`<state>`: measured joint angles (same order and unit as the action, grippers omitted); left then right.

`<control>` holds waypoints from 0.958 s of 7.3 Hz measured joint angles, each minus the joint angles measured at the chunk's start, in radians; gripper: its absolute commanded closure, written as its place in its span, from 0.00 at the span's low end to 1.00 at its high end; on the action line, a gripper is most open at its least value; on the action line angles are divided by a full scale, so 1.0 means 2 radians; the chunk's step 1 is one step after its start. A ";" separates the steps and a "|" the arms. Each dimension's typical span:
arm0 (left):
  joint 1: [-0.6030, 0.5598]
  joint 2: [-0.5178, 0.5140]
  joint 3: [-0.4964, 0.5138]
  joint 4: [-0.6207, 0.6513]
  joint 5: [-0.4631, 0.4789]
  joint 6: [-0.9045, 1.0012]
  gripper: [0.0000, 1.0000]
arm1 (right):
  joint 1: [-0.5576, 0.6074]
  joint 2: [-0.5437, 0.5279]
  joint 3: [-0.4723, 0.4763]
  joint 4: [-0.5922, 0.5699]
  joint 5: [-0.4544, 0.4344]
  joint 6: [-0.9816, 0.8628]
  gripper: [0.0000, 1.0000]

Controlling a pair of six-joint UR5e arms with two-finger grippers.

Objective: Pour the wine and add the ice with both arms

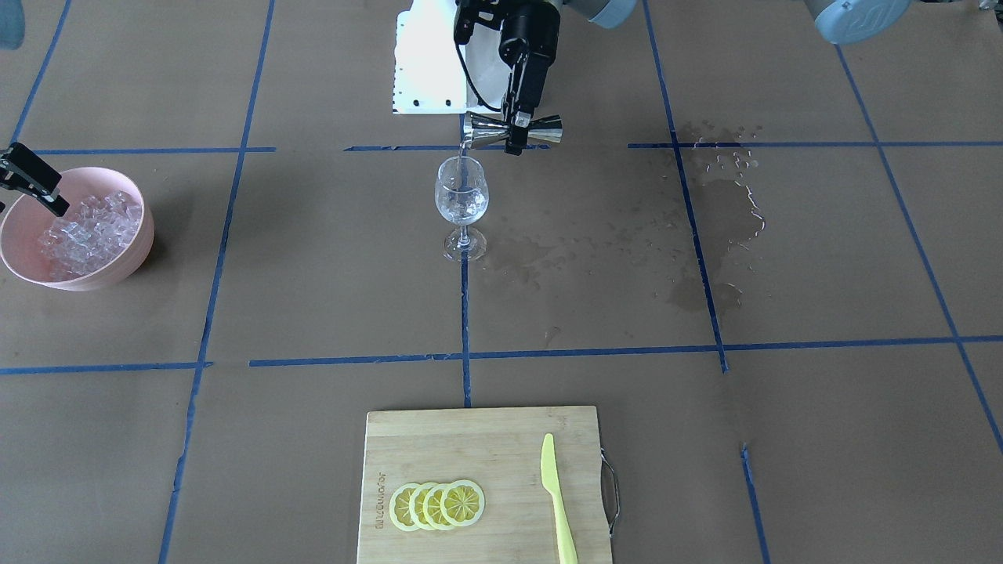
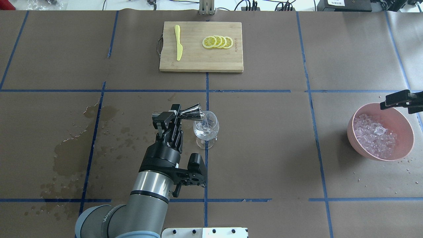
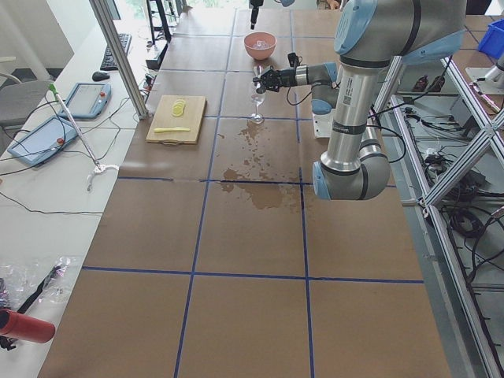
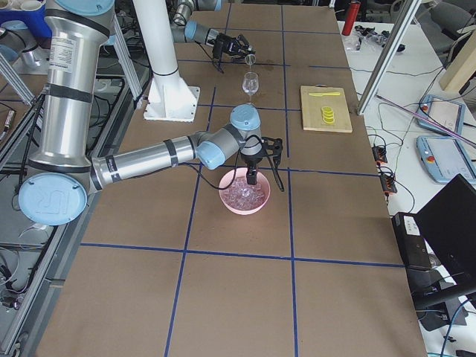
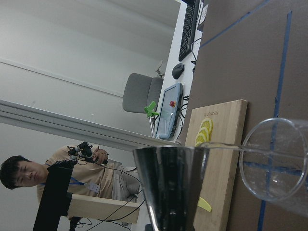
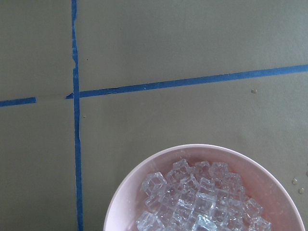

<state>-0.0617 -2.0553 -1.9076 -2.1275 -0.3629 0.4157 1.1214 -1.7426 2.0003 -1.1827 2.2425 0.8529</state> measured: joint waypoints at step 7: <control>0.000 -0.001 0.000 -0.035 0.001 0.034 1.00 | 0.000 0.001 0.000 0.000 0.001 0.000 0.00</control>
<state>-0.0614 -2.0567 -1.9067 -2.1969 -0.3610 0.4830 1.1214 -1.7413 2.0003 -1.1827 2.2442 0.8529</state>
